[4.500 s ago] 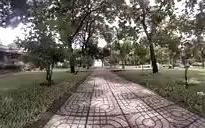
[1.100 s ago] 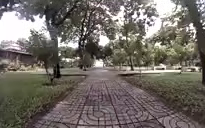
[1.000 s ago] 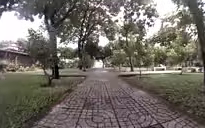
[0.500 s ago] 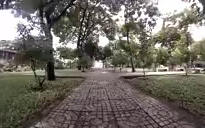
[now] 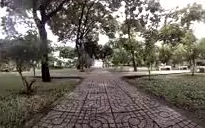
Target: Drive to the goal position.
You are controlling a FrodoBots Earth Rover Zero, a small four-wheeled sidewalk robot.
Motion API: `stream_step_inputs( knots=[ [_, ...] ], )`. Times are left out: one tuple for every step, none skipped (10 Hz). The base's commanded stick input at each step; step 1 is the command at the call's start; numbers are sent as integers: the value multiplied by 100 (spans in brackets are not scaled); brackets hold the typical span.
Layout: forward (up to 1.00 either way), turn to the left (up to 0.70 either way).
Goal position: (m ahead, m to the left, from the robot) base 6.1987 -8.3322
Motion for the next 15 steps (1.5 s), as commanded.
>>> stream_step_inputs(
  knots=[
    [100, 0],
    [100, 0],
    [100, 0],
    [100, 0],
    [100, 0],
    [100, 0],
    [100, 0],
    [100, 0],
    [100, 0],
    [100, 0],
    [100, 0],
    [100, 0],
    [100, 0],
    [100, 0],
    [100, 0]
  ],
)
